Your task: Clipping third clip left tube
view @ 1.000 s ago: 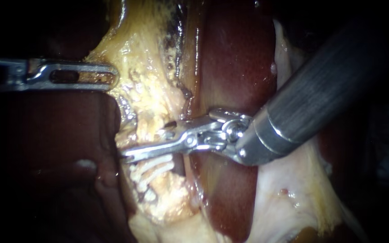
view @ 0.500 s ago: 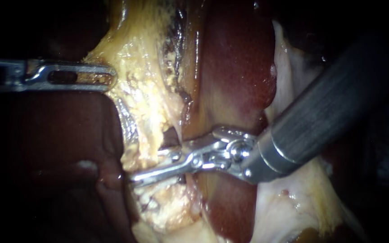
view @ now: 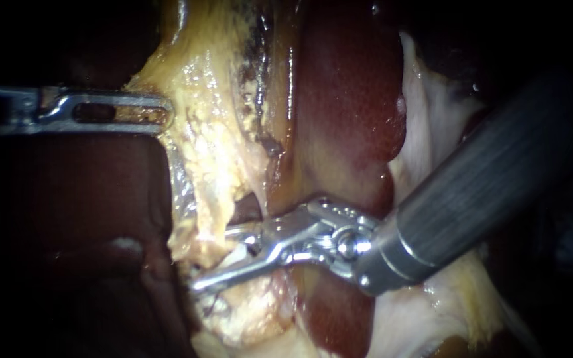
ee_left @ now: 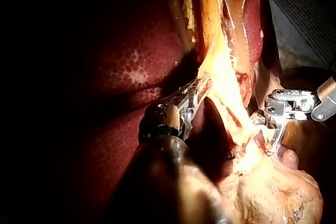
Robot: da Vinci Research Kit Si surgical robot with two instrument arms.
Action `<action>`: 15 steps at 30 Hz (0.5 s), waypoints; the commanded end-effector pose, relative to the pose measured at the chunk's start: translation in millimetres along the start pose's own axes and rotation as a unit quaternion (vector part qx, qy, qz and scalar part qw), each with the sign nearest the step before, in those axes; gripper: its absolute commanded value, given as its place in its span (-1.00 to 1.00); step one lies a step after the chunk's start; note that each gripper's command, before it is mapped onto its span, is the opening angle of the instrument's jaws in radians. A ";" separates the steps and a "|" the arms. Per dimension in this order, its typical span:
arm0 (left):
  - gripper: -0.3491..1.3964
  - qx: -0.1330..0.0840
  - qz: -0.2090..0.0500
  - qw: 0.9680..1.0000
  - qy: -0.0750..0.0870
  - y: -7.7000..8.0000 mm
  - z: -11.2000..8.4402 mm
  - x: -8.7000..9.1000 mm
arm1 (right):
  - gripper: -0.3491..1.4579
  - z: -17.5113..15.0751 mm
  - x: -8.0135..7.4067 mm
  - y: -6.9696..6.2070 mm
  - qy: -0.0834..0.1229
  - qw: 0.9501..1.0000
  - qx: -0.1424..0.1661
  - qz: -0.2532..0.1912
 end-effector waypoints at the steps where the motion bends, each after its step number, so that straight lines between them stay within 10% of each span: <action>1: -1.00 0.001 0.000 1.000 0.001 0.0 0.1 0.0 | 0.01 0.2 0.1 0.2 0.000 1.000 -0.003 0.003; 15: -1.00 0.000 0.000 1.000 0.000 -0.1 0.1 0.0 | -0.02 -0.5 1.6 3.5 0.011 0.993 -0.046 0.108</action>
